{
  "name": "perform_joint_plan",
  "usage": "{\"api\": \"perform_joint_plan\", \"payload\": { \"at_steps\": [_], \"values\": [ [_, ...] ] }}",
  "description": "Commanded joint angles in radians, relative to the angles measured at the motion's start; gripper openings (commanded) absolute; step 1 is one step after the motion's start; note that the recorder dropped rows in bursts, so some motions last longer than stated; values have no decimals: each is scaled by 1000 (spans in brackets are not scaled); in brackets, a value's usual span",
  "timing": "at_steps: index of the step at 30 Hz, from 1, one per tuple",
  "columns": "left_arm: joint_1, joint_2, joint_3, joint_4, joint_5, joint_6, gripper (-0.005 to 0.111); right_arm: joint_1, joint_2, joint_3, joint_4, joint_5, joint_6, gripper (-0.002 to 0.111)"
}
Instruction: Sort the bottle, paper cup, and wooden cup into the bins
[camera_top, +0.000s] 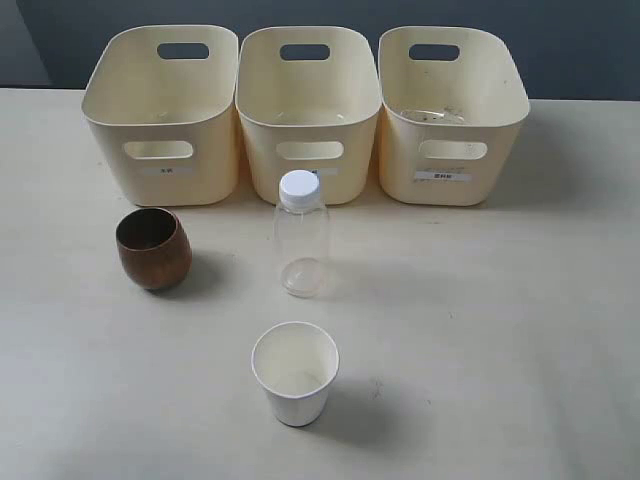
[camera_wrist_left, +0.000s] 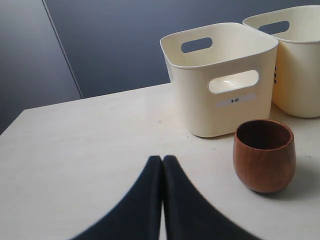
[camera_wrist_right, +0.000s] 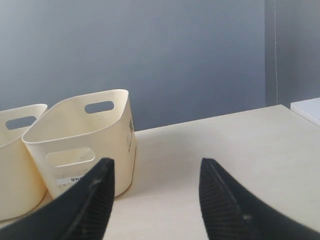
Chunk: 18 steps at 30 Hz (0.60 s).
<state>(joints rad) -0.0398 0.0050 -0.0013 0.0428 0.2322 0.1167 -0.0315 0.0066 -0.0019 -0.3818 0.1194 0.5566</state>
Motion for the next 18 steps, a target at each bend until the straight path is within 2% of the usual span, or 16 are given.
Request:
{"api": "perform_joint_plan", "payload": {
  "at_steps": [1, 7, 14, 18],
  "values": [
    [-3, -5, 1, 1, -1, -2, 0, -7, -7, 2, -3, -62, -3, 50],
    [-3, -5, 1, 1, -1, -2, 0, -7, -7, 2, 19, -143, -3, 50],
    [-3, -5, 1, 1, -1, -2, 0, -7, -7, 2, 388, -163, 3, 50],
    [-3, -5, 1, 1, -1, -2, 0, -7, -7, 2, 475, -193, 3, 50]
  ]
}}
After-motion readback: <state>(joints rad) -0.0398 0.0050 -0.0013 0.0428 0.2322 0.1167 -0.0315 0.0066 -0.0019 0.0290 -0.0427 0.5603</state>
